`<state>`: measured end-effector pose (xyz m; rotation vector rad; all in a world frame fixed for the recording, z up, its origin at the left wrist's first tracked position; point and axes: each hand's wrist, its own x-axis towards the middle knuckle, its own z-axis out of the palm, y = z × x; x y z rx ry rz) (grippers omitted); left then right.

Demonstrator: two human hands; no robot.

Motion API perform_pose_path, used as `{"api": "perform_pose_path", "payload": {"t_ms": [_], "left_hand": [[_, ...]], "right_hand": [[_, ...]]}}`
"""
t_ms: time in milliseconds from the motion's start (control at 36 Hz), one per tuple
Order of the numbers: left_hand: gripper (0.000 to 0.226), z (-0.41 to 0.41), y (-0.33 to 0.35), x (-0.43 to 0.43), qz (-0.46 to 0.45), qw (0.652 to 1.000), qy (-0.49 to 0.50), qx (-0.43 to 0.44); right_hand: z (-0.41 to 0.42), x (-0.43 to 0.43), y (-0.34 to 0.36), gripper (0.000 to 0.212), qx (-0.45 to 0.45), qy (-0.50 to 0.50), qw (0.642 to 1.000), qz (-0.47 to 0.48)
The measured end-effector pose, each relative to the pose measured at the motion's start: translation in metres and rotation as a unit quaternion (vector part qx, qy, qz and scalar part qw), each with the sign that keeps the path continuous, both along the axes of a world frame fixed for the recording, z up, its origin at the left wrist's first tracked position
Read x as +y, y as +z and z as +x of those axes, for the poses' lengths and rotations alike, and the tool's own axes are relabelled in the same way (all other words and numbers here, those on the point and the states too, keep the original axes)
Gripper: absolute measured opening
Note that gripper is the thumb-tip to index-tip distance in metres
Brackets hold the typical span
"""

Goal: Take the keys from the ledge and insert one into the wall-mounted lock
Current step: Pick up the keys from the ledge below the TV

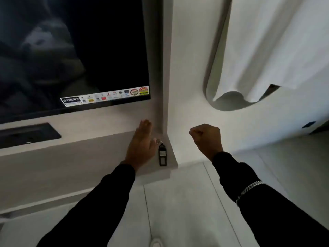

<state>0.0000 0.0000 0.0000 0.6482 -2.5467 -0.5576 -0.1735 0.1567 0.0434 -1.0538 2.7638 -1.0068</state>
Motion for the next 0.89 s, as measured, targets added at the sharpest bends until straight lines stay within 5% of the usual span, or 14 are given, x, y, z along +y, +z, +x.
{"api": "perform_pose_path", "payload": {"t_ms": [194, 278, 361, 528, 694, 889], "left_hand": [[0.063, 0.017, -0.091, -0.009, 0.074, 0.976, 0.069, -0.190], [0.069, 0.016, -0.104, -0.003, 0.020, 0.975, 0.082, -0.207], [0.075, 0.011, -0.105, -0.003, 0.009, 0.974, 0.093, -0.207], [0.078, 0.009, -0.109, -0.004, 0.015, 0.972, 0.093, -0.213], [0.078, 0.009, -0.110, -0.005, 0.006, 0.970, 0.093, -0.225], [0.073, 0.011, -0.108, -0.004, 0.002, 0.971, 0.062, -0.229]], "right_hand": [[0.026, -0.043, -0.085, 0.024, -0.132, 0.008, 0.989, 0.072], [0.029, -0.056, -0.104, 0.024, -0.172, -0.009, 0.982, 0.073], [0.034, -0.069, -0.111, 0.056, -0.165, -0.002, 0.979, 0.119], [0.027, -0.077, -0.110, 0.062, -0.181, 0.006, 0.967, 0.178], [0.010, -0.068, -0.107, 0.043, -0.212, -0.009, 0.958, 0.191], [0.008, -0.042, -0.090, 0.014, -0.417, -0.066, 0.906, 0.016]]}}
